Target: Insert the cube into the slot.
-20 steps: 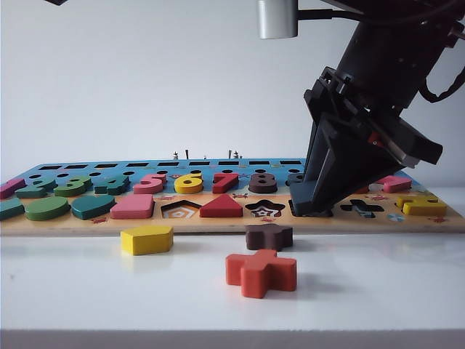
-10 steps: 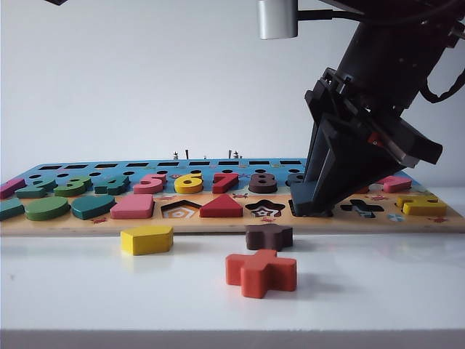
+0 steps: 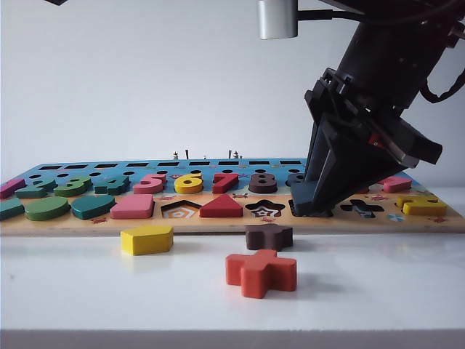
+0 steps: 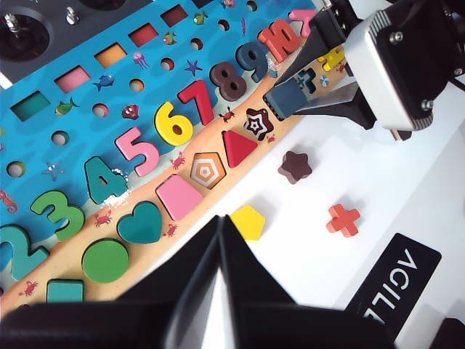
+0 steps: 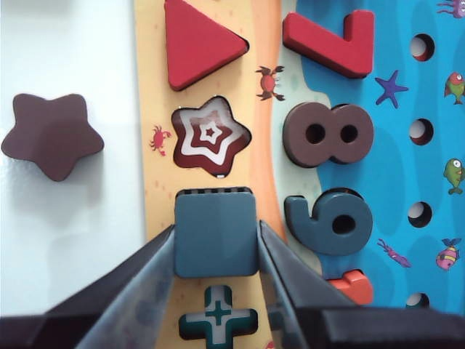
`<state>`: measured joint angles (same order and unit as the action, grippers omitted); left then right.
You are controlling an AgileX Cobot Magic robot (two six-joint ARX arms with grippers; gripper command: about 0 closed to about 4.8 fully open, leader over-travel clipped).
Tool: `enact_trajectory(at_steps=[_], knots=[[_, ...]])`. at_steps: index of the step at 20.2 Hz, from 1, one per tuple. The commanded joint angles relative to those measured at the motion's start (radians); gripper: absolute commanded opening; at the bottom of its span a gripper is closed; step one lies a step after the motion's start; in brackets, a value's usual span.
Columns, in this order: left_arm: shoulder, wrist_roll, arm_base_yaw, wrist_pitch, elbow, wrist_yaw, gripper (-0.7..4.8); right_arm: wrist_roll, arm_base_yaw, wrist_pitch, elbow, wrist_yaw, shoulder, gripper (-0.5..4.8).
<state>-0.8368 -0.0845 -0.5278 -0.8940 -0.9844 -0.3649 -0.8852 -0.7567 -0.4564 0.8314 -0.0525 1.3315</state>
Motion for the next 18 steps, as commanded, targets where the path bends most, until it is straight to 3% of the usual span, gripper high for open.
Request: enact_trajectory(at_steps=[1, 18], knots=[[0.001, -0.002, 0.000, 0.014, -0.005, -0.003, 0.20, 0.006, 0.000, 0.010, 0.001, 0.004, -0.002, 2.21], [0.001, -0.002, 0.000, 0.014, -0.005, -0.003, 0.20, 0.077, 0.002, 0.043, 0.002, 0.027, -0.012, 2.21]])
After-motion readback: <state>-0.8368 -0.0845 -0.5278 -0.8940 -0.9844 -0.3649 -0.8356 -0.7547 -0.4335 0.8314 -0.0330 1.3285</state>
